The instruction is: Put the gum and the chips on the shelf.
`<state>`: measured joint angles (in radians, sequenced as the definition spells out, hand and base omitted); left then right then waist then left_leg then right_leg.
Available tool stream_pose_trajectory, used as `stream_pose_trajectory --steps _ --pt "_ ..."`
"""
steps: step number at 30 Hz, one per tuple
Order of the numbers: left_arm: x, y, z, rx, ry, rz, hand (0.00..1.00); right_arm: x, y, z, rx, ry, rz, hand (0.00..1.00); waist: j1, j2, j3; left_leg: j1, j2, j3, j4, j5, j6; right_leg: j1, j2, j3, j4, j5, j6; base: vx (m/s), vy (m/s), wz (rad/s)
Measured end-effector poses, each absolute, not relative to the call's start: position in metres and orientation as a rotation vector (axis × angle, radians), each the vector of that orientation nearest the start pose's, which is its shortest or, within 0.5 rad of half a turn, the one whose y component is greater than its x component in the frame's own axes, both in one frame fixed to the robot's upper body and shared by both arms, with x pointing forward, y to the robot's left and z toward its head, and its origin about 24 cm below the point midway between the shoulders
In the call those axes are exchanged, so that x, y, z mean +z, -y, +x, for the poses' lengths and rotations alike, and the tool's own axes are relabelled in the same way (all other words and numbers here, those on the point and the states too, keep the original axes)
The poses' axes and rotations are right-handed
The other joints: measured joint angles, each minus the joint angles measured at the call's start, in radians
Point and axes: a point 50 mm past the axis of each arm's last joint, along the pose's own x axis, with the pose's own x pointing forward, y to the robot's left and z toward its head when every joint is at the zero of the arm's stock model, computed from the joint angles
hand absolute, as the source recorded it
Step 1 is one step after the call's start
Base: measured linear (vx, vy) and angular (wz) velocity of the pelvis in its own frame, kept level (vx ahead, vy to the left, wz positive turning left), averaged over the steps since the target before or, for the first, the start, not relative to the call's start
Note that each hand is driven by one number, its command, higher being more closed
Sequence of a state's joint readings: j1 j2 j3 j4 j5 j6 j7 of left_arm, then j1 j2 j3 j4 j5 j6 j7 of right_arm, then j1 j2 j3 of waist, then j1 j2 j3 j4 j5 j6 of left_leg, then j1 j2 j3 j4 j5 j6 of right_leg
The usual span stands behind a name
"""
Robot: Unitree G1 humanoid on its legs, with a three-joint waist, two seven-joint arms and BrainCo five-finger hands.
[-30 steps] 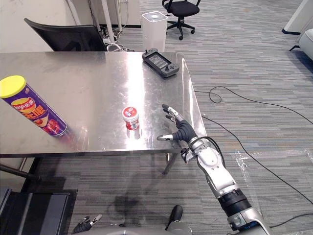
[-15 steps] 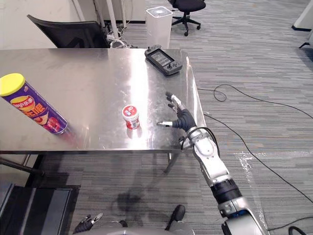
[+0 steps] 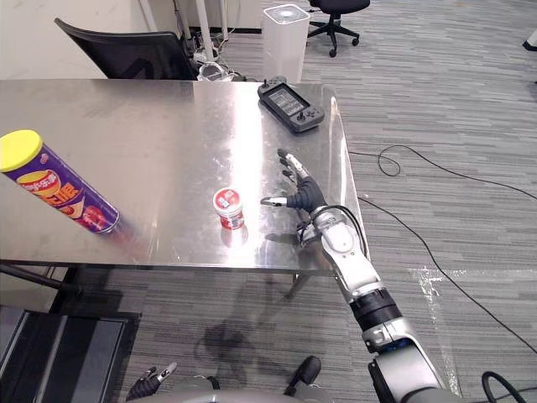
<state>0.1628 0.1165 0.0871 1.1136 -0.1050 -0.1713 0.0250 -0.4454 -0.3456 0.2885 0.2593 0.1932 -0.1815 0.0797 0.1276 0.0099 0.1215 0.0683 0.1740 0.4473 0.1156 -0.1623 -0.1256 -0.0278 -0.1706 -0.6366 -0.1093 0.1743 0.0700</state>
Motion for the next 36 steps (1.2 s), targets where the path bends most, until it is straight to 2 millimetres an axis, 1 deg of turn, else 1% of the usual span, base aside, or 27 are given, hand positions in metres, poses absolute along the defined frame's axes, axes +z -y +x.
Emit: stream_pose_trajectory --steps 1,3,6,8,11,18,23,29,32,36 --pt "-0.164 -0.212 0.060 0.268 -1.083 -0.012 0.00 0.113 0.124 0.323 0.402 0.286 -0.227 0.00 0.006 -0.003 -0.003 -0.004 -0.003 0.000 0.003 0.001 0.002 0.000 -0.004 -0.006 0.000 0.000 0.000 -0.04 0.037 0.13" --pt "-0.163 -0.212 0.061 0.269 -1.081 -0.012 0.00 0.112 0.121 0.323 0.422 0.284 -0.229 0.00 0.014 -0.008 -0.007 -0.013 -0.005 -0.001 0.010 0.001 0.002 0.000 -0.008 -0.016 0.000 0.001 0.001 -0.04 0.036 0.14" --pt "-0.163 -0.214 0.059 0.287 -1.085 -0.020 0.00 0.111 0.109 0.321 0.491 0.279 -0.245 0.00 0.015 -0.016 -0.012 -0.013 -0.006 0.001 0.011 0.001 0.002 0.003 -0.011 -0.018 0.000 0.002 0.003 -0.05 0.039 0.03" --pt "-0.163 -0.216 0.059 0.288 -1.088 -0.017 0.00 0.109 0.104 0.319 0.521 0.273 -0.251 0.00 0.015 -0.020 -0.015 -0.013 -0.006 0.003 0.011 0.002 0.002 0.003 -0.011 -0.018 0.000 0.002 0.003 -0.05 0.023 -0.01" --pt "-0.163 -0.216 0.059 0.287 -1.088 -0.016 0.00 0.110 0.102 0.318 0.542 0.280 -0.253 0.00 0.015 -0.021 -0.015 -0.013 -0.006 0.005 0.011 0.002 0.003 0.001 -0.010 -0.017 0.000 0.002 0.003 -0.06 0.018 -0.02" --pt "-0.163 -0.215 0.059 0.287 -1.088 -0.016 0.00 0.122 0.097 0.314 0.570 0.336 -0.249 0.00 0.014 -0.021 -0.015 -0.016 -0.001 0.008 0.011 0.002 0.003 -0.009 -0.005 -0.015 0.000 0.001 0.002 -0.07 0.012 -0.03" --pt "-0.163 -0.216 0.059 0.288 -1.088 -0.015 0.00 0.126 0.096 0.312 0.564 0.357 -0.243 0.00 0.014 -0.033 -0.019 -0.035 0.008 0.014 0.009 0.002 0.003 -0.031 0.002 -0.020 0.000 -0.001 -0.008 -0.08 0.012 -0.01" --pt "-0.163 -0.216 0.059 0.290 -1.088 -0.014 0.00 0.132 0.099 0.313 0.518 0.382 -0.229 0.00 0.014 -0.033 -0.019 -0.034 0.013 0.015 0.007 0.004 0.007 -0.032 0.006 -0.022 0.000 -0.001 -0.011 -0.05 0.028 0.00" --pt "-0.163 -0.217 0.058 0.301 -1.088 -0.017 0.00 0.139 0.097 0.309 0.526 0.417 -0.221 0.00 0.013 -0.033 -0.019 -0.035 0.013 0.015 0.002 0.006 0.010 -0.033 0.007 -0.023 0.000 0.000 -0.012 -0.01 0.029 0.00" --pt "-0.163 -0.218 0.058 0.310 -1.087 -0.019 0.00 0.142 0.095 0.306 0.539 0.433 -0.216 0.00 0.013 -0.034 -0.019 -0.034 0.011 0.015 -0.004 0.007 0.011 -0.036 0.008 -0.023 0.000 0.001 -0.013 0.00 0.051 0.00"
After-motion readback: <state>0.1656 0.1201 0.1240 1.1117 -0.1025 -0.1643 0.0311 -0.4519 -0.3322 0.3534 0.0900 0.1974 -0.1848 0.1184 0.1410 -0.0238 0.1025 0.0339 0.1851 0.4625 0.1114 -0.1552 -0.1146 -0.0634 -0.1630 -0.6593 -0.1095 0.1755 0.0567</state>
